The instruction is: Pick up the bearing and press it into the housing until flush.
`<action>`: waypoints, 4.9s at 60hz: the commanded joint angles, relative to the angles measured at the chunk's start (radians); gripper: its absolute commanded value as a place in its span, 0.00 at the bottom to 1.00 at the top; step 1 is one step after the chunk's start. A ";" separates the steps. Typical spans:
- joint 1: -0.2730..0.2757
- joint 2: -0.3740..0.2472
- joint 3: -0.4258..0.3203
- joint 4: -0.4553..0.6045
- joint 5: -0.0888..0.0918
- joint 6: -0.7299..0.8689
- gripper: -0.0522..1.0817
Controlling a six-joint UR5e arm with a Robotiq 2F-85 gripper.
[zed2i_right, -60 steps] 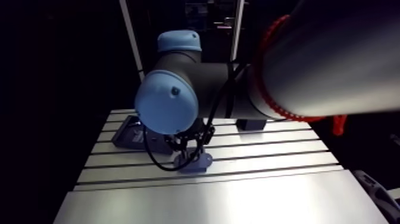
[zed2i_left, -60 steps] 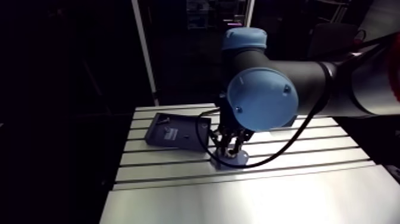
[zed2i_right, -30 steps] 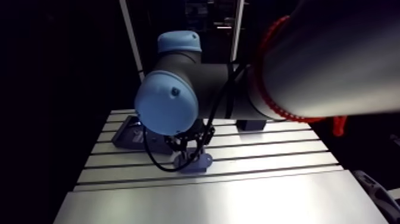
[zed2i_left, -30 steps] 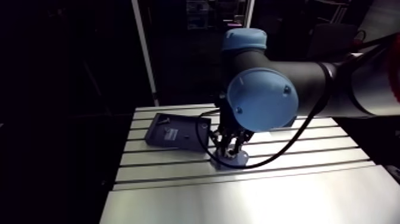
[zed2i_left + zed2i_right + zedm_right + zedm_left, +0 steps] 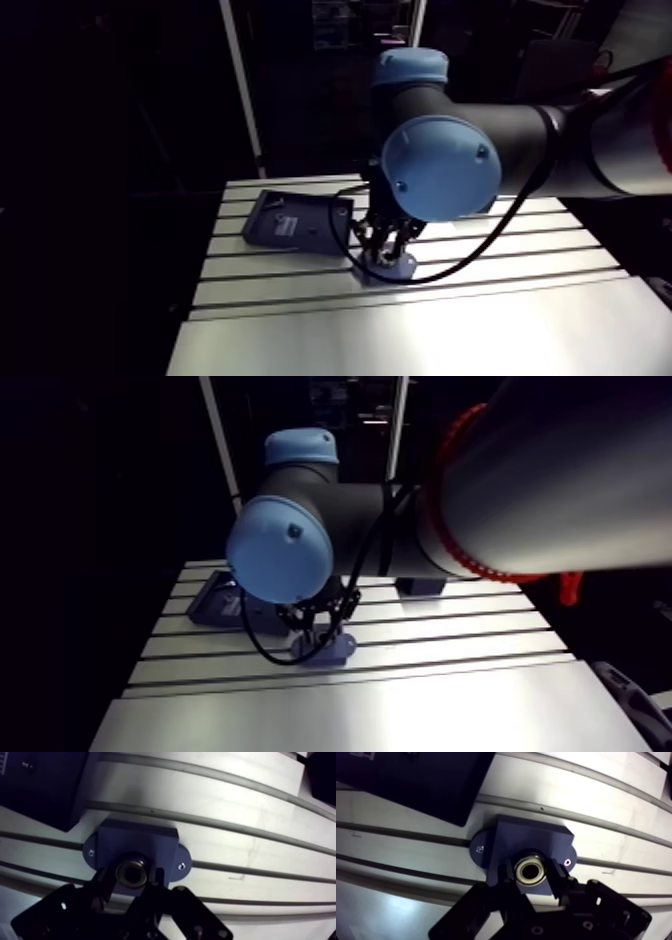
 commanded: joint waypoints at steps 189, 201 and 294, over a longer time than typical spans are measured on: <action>-0.019 -0.019 -0.037 0.097 0.028 0.110 0.99; -0.019 -0.011 -0.028 0.086 0.026 0.110 0.99; -0.019 0.007 -0.019 0.058 0.026 0.102 0.99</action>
